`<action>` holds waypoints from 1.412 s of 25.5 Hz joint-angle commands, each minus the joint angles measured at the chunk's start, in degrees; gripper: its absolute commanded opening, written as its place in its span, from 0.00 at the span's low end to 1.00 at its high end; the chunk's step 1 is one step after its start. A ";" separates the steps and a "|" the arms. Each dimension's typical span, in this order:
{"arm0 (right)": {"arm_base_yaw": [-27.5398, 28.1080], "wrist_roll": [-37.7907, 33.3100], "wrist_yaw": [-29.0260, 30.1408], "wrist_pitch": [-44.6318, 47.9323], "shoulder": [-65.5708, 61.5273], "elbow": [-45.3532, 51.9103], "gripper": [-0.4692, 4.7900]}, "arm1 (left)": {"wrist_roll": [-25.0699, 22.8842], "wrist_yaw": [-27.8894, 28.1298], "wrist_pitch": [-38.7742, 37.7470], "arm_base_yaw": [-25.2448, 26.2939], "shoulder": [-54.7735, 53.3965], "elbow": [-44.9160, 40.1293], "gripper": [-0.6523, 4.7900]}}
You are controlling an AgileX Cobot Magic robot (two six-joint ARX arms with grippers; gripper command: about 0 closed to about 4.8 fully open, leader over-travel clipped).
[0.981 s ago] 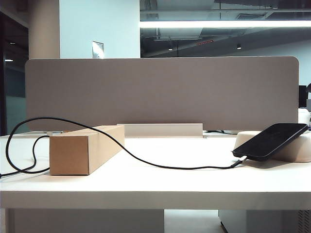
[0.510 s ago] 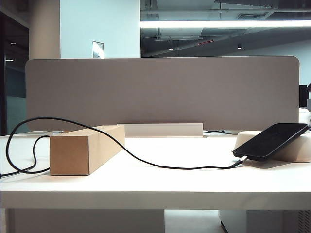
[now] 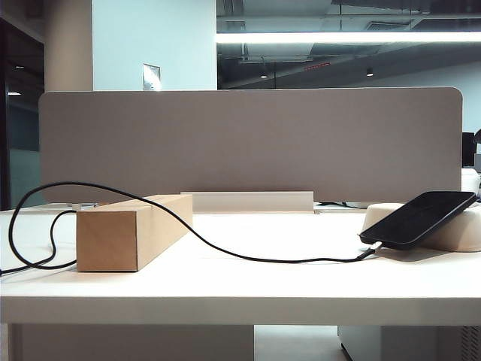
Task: Pick up the charging cable and the phone, plug the charging cable into the charging port on the phone, and finally place them back on the table.
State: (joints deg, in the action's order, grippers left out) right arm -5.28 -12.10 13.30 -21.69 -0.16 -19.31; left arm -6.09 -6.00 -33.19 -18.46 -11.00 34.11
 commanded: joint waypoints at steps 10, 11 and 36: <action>-0.02 -0.96 -7.41 13.42 0.11 11.69 0.09 | 0.61 -0.48 0.72 0.09 0.22 -0.07 0.11; -0.02 -0.96 -7.41 13.94 0.11 12.39 0.09 | 0.61 -0.48 0.72 0.09 0.22 -0.07 0.11; -0.02 3.32 -12.26 16.11 0.11 19.28 0.09 | 0.48 -0.44 0.83 0.09 0.22 -0.07 0.11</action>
State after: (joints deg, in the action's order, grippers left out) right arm -5.23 -8.93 1.52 -5.21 -0.14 -0.36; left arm -5.69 -6.22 -33.21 -18.46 -10.81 34.06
